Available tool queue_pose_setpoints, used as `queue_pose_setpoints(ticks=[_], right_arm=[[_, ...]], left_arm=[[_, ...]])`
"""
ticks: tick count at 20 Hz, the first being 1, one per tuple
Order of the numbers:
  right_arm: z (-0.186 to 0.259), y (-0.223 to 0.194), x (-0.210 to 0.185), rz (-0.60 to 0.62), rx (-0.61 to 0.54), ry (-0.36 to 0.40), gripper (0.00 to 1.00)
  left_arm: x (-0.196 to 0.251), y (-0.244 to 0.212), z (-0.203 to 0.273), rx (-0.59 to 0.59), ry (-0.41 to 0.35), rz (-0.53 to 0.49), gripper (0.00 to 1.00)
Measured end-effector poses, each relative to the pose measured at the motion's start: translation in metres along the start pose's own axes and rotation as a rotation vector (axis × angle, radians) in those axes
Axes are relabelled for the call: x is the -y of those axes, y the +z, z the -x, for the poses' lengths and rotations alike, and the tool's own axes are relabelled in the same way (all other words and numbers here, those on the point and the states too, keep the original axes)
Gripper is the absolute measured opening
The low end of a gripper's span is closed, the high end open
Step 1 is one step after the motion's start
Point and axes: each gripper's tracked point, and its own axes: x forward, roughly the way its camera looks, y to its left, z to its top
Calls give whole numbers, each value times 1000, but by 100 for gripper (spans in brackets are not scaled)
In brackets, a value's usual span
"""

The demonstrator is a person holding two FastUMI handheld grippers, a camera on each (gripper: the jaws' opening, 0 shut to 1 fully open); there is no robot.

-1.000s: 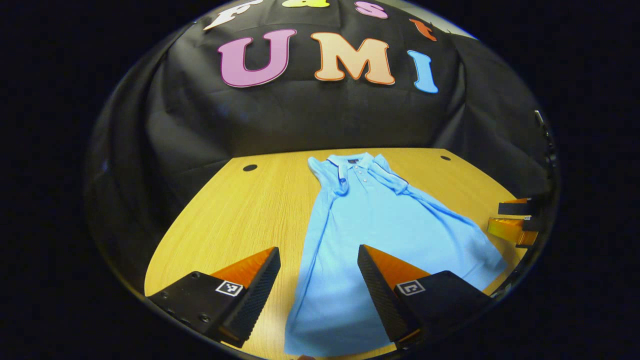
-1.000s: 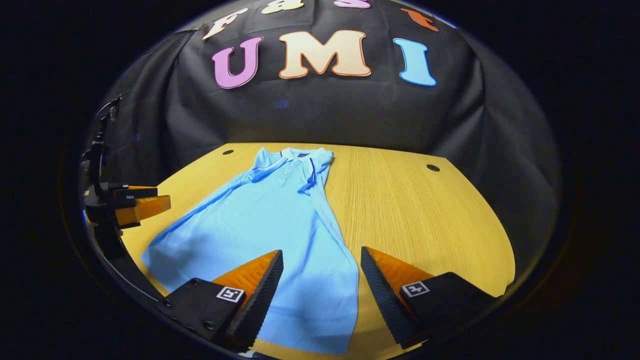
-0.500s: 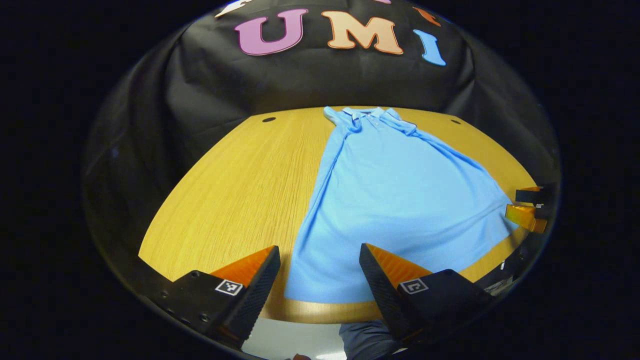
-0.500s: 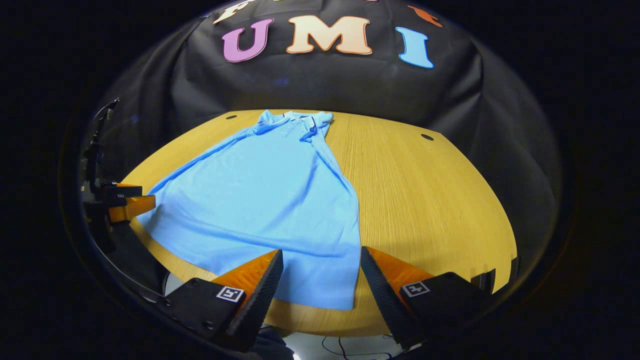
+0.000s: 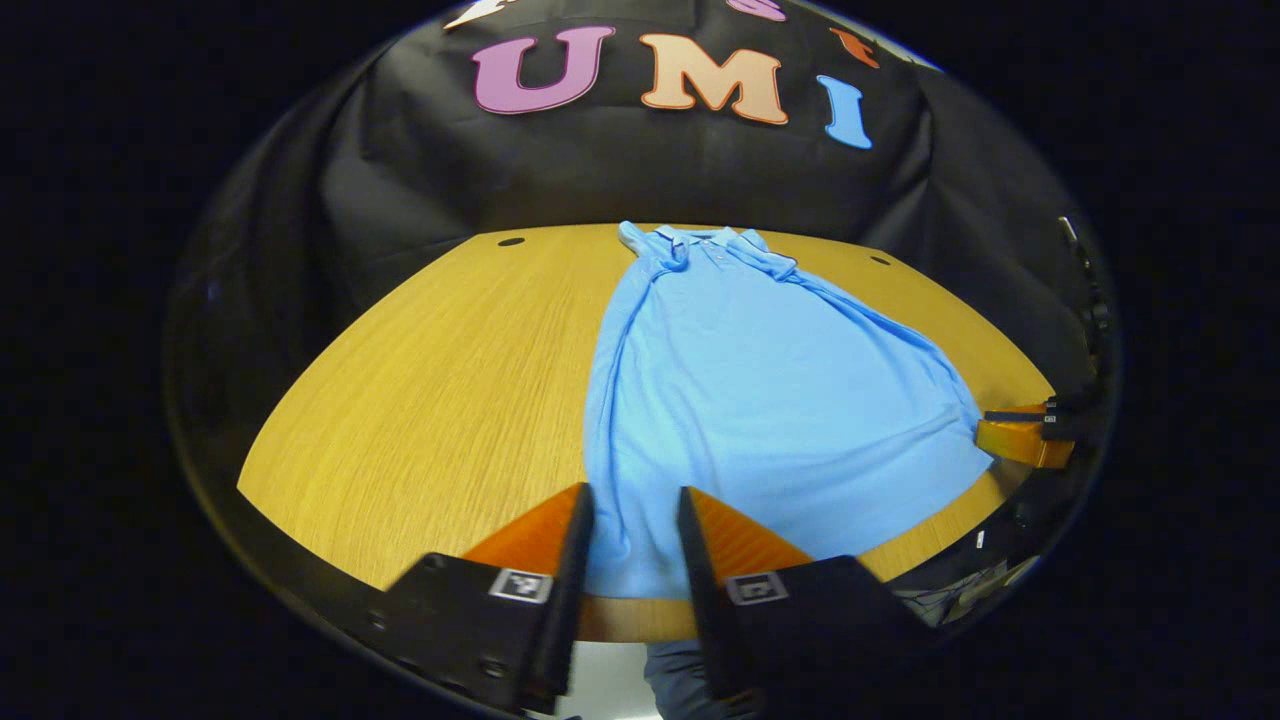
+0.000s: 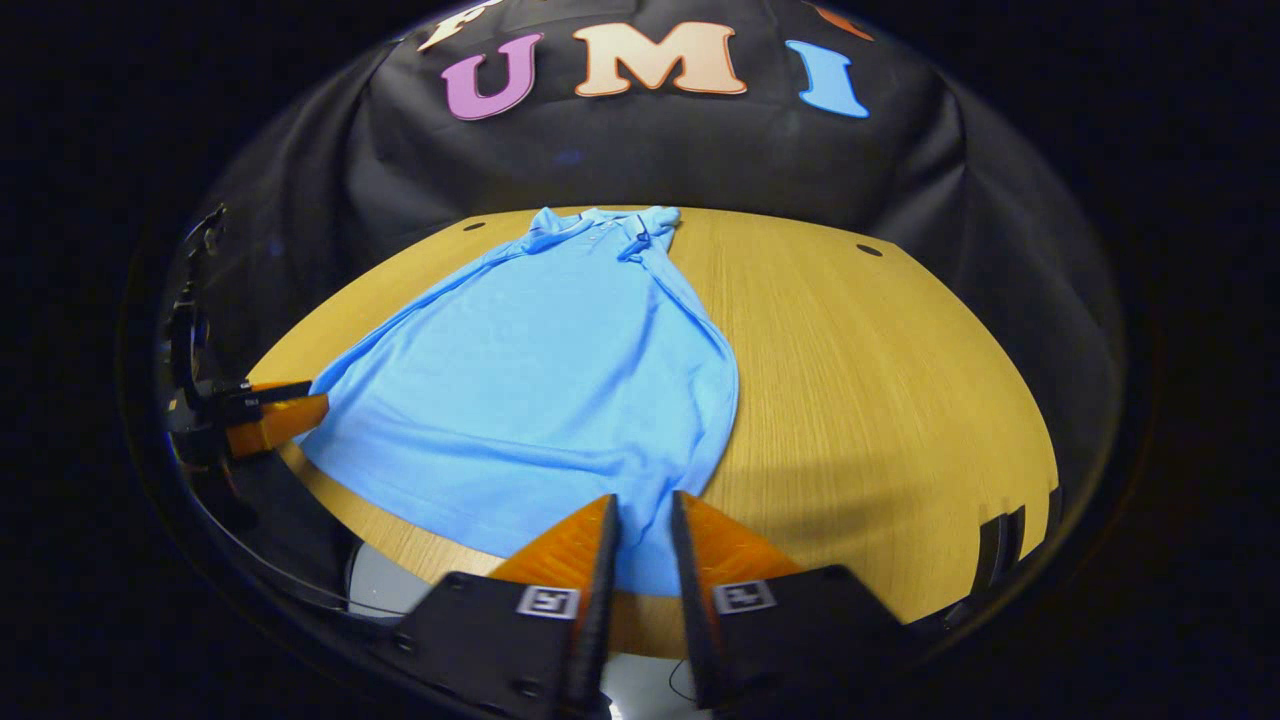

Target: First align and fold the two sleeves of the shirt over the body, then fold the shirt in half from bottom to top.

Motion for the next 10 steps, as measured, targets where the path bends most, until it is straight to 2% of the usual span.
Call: queue_pose_setpoints(ticks=[1, 2, 3, 5, 10], right_arm=[[3, 1, 0, 35, 3, -9, 10], [4, 3, 0, 42, -1, -7, 9], [1, 0, -2, 32, -15, 4, 3], [0, 0, -1, -36, -40, 28, 3], [4, 17, 3, -145, -16, 49, 2]], left_arm=[[4, 2, 0, 2, -9, 14, 33], [6, 2, 1, 2, 8, 30, 15], [5, 2, -2, -5, 25, 56, 2], [6, 0, -2, -54, 40, 87, 0], [7, 5, -3, -124, -7, 99, 0]])
